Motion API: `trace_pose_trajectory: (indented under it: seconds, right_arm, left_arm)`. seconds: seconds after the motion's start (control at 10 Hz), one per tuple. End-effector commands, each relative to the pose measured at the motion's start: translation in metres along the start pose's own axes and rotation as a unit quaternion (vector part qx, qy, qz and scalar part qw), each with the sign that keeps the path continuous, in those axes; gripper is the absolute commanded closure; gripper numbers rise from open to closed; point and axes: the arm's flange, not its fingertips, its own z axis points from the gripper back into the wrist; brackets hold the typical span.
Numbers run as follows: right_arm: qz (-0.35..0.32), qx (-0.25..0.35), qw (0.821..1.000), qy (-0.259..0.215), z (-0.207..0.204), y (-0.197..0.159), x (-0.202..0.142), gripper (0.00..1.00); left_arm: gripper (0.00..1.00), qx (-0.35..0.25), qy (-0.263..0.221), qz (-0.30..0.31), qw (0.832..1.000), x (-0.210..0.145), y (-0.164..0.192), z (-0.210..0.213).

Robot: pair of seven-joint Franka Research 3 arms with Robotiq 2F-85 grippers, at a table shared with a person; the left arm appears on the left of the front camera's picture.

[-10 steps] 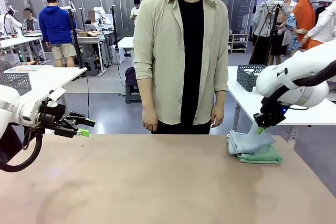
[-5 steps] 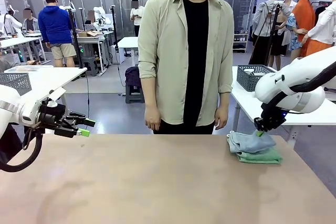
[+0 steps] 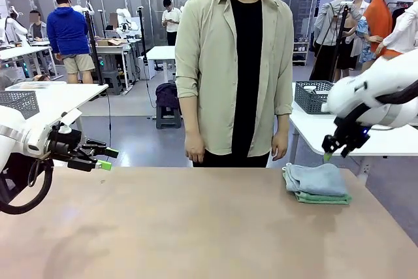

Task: Fold the towels and place them in the basket.
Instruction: Stack the folded Towel with hook on the right side of the table.

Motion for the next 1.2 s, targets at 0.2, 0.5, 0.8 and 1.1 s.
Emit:
trace_pose_trajectory:
  seconds: [0.2,0.5,0.8,1.1]
  right_arm:
    - [-0.067,-0.025,0.997,-0.028,0.171,0.008,-0.035,0.34]
    - [-0.135,-0.004,0.991,-0.018,0.290,0.046,-0.089,0.34]
    - [-0.140,-0.019,0.990,-0.028,0.349,0.081,-0.140,0.34]
    - [-0.126,-0.004,0.992,-0.030,0.368,0.081,-0.146,0.34]
  left_arm:
    - [0.20,0.000,-0.001,-0.002,1.000,0.002,-0.001,0.000]
    - [0.20,0.000,-0.001,-0.002,1.000,0.002,-0.001,0.000]
    - [0.20,0.000,-0.001,-0.002,1.000,0.002,-0.001,0.000]
    - [0.20,0.000,-0.001,-0.002,1.000,0.002,-0.001,0.000]
